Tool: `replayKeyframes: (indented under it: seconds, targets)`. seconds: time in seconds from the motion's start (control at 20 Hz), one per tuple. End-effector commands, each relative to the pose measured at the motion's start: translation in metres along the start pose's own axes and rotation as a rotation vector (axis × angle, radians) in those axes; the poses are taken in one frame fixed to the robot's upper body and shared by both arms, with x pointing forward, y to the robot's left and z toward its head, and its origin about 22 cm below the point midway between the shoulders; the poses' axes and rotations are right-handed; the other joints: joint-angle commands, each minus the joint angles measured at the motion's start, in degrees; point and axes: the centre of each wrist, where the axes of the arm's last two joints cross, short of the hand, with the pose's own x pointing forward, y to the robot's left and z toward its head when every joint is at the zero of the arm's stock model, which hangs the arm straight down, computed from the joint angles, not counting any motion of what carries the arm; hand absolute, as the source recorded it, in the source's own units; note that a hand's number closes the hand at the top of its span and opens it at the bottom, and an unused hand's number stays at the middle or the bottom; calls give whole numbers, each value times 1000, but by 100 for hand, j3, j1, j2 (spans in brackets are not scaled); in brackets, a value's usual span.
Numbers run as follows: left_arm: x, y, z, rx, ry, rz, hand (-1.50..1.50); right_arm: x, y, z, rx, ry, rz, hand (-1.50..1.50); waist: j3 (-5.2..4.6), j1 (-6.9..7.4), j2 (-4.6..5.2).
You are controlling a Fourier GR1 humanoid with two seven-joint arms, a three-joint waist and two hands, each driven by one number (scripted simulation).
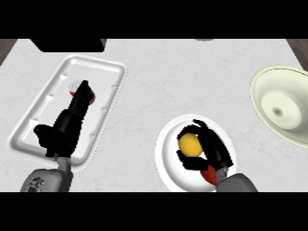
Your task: Pick the lemon from the plate and place it in the bowl
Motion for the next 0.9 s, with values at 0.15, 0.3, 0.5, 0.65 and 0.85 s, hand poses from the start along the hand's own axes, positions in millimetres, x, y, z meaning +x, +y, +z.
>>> replayKeyframes:
  seconds: [0.15, 0.3, 0.5, 0.65, 0.85]
  targets:
    - [3, -2, -5, 9, 12, 4, 0, -12, -29, 76, 141, -90, -51, 150, 33, -90, 23]
    - [0, 6, -6, 30, 14, -2, 0, -14, -57, 117, 203, -151, -69, 150, 31, -146, 20]
    - [-8, 0, 5, 18, 5, 5, 0, 8, -82, 134, 83, -330, -143, 150, 33, -113, 15]
    - [6, 7, 4, 16, 17, 3, 0, 29, -90, 150, -10, -444, -135, 150, 35, -112, 5]
    - [6, 0, -9, 40, -8, -6, 0, 53, -124, 177, -134, -527, -63, 150, 33, -168, 16]
